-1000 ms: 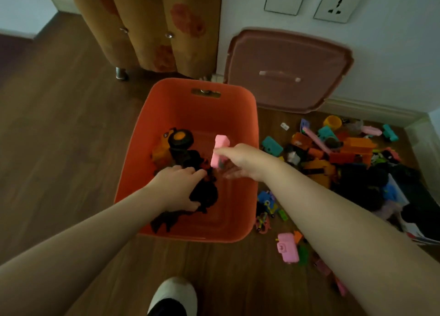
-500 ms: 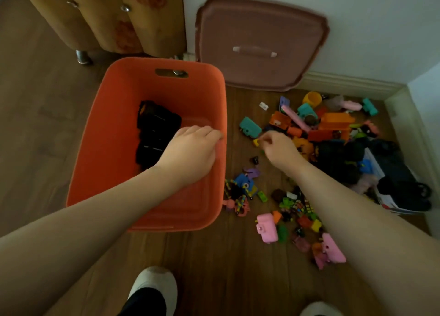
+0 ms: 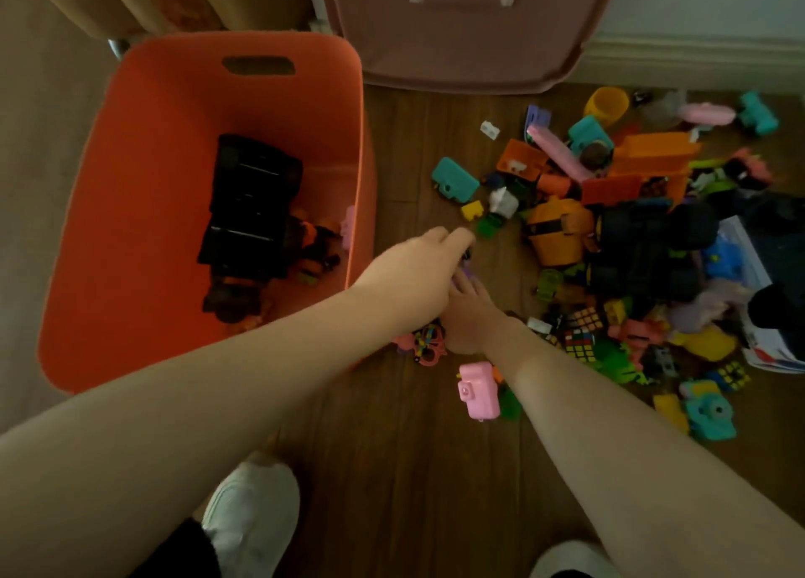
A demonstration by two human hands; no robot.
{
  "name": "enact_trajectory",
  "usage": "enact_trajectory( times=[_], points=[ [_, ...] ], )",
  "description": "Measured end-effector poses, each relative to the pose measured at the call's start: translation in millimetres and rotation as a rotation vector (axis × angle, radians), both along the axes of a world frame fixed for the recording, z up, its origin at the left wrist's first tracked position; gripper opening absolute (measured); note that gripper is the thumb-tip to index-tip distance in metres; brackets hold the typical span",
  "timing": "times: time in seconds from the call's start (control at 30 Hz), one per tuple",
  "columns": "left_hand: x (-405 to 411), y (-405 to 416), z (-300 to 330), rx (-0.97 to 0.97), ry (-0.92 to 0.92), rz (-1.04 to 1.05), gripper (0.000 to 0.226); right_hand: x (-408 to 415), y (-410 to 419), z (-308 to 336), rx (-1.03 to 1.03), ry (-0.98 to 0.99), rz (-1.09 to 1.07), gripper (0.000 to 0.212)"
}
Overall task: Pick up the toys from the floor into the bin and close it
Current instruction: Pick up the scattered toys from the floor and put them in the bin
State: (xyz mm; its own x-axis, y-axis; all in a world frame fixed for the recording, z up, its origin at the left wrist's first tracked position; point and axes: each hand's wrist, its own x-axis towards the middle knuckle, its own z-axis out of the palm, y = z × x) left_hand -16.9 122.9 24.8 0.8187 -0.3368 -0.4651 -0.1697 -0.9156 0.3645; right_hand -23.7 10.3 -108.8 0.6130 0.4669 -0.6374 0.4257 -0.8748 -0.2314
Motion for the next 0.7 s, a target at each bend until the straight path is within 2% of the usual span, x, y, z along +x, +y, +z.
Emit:
enact_trajectory(
  times=[0.1, 0.17, 0.23, 0.33, 0.4, 0.53, 0.6, 0.7],
  points=[
    [-16, -6, -34, 0.111, 0.17, 0.129, 0.06, -1, -11, -8, -0.063, -0.037, 0.029, 0.082],
    [-29, -12, -55, 0.227, 0.212, 0.091, 0.065, -4, -22, -15, -0.04, -0.114, 0.009, 0.085],
    [-36, -16, -74, 0.261, 0.228, 0.077, 0.067, -5, -35, -17, 0.011, -0.145, -0.085, 0.085],
    [-37, -19, -97, 0.223, 0.3, 0.136, 0.077, -3, -55, -15, 0.024, -0.137, -0.196, 0.07],
    [-36, -14, -109, 0.276, 0.326, 0.165, 0.089, -1, -65, -13, -0.007, -0.174, -0.193, 0.058],
    [-42, -7, -127, 0.352, 0.347, 0.172, 0.115, -2, -75, -12, -0.065, -0.196, -0.299, 0.051],
    [-49, -7, -135, 0.349, 0.299, 0.18, 0.112, -3, -76, -11, -0.098, -0.194, -0.335, 0.051],
    [-54, -6, -140, 0.298, 0.185, 0.205, 0.088, -4, -75, -12, -0.13, -0.167, -0.365, 0.052]
  ],
)
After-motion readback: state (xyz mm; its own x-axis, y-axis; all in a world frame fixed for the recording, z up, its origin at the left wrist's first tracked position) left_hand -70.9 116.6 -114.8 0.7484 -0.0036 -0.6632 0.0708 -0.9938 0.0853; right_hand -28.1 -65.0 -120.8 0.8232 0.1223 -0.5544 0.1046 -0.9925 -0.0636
